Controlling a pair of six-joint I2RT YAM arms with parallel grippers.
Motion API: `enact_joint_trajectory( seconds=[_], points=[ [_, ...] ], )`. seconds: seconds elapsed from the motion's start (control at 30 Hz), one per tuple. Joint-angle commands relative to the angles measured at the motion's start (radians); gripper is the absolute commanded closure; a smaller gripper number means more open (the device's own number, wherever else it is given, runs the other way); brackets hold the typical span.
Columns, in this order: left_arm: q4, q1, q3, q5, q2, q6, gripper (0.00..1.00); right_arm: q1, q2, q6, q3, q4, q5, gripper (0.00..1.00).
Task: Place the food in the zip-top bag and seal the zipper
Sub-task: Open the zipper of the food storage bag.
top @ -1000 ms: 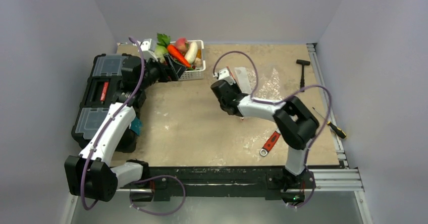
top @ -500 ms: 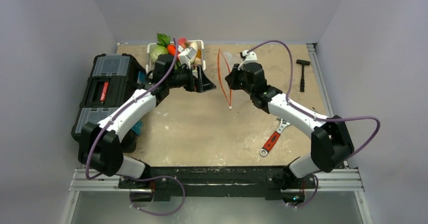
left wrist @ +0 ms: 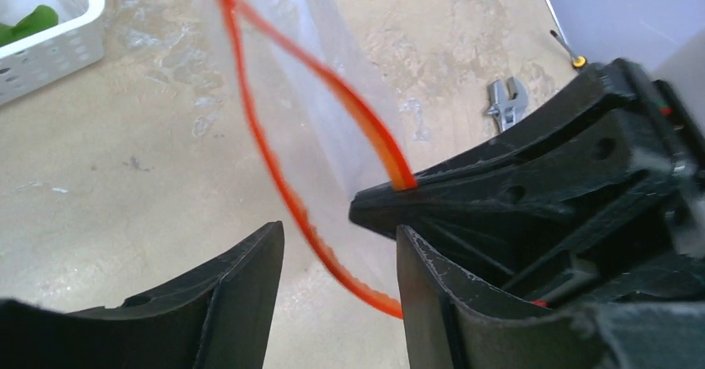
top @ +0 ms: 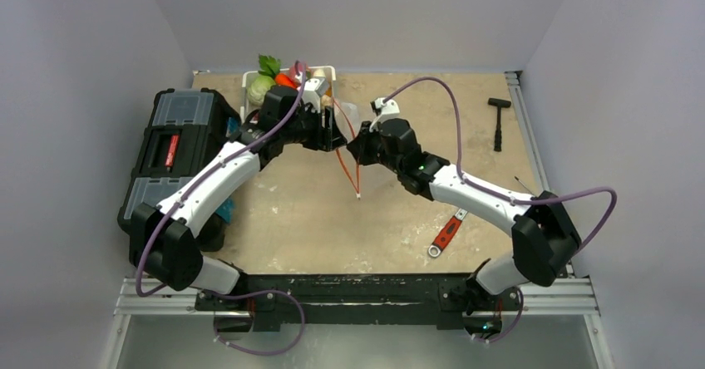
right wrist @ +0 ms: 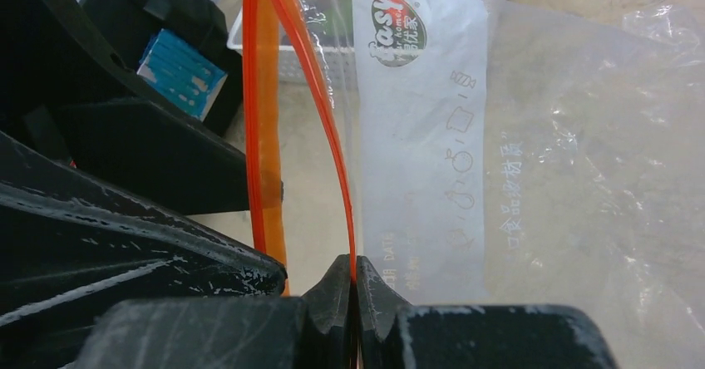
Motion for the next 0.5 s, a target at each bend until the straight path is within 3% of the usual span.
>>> enact_joint_trajectory(
  seconds=[0.0, 0.1, 0.27, 0.37, 0.47],
  points=[
    [-0.047, -0.012, 0.026, -0.101, -0.032, 0.052, 0.49, -0.007, -0.081, 0.012, -0.005, 0.031, 0.087, 1.00],
    [-0.082, -0.013, 0.037, -0.130, -0.039, 0.072, 0.47, -0.006, -0.117, -0.007, -0.025, 0.034, 0.088, 1.00],
    [-0.060, -0.013, 0.035, -0.038, -0.028, 0.082, 0.46, -0.007, -0.158, -0.034, -0.034, 0.024, 0.070, 1.00],
    [-0.065, -0.013, 0.040, -0.033, -0.023, 0.087, 0.64, -0.006, -0.164, -0.068, -0.011, -0.009, 0.067, 1.00],
    [-0.086, -0.013, 0.044, -0.068, -0.034, 0.101, 0.73, -0.003, -0.163, -0.104, 0.053, -0.195, 0.293, 1.00]
  ],
)
